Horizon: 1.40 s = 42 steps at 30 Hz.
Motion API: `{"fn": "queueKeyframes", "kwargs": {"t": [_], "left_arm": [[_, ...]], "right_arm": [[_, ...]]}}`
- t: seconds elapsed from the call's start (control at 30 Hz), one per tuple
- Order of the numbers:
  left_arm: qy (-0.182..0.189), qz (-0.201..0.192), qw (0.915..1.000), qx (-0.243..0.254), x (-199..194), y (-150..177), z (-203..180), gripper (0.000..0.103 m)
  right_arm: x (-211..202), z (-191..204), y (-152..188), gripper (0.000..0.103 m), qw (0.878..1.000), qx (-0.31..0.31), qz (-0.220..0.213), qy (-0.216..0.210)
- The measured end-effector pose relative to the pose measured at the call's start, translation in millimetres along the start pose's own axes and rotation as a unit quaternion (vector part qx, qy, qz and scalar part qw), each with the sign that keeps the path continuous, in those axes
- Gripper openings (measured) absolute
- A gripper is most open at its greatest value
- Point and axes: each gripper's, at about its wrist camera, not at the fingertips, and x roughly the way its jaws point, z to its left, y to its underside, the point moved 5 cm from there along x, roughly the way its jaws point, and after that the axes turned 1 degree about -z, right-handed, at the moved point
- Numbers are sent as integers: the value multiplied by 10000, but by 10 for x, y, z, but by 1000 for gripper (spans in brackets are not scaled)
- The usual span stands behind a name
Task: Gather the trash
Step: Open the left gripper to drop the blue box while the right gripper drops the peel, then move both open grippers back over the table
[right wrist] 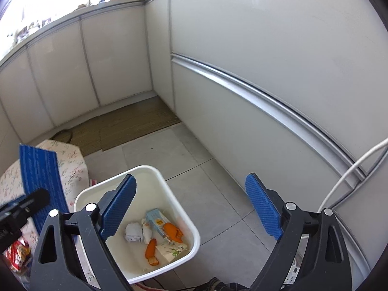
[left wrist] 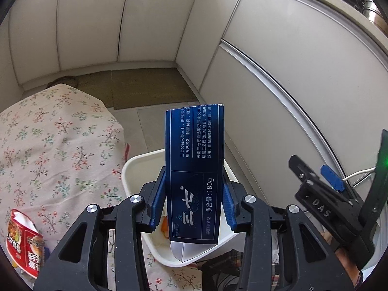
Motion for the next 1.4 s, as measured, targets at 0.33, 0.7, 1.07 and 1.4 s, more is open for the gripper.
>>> {"fn": "queueKeyframes", "kwargs": {"t": [0.33,0.7,1.07,1.4], "left_arm": [[-224,183,9996,2,168,41,-54,58],[-932,82,9956,69,8,128,204,87],[-1743,454,9835,190,-349,408,969,95],[-2367,1143,9648,-57,-931,718,2028,95]], "right_arm": [[10,-104,-26,91,9998,81,-52,169],[-11,88,-9,96,9998,-134,-99,99],[-49,770,249,96,9934,-965,342,-526],[-60,1304,442,96,9798,-1155,919,-1347]]}}
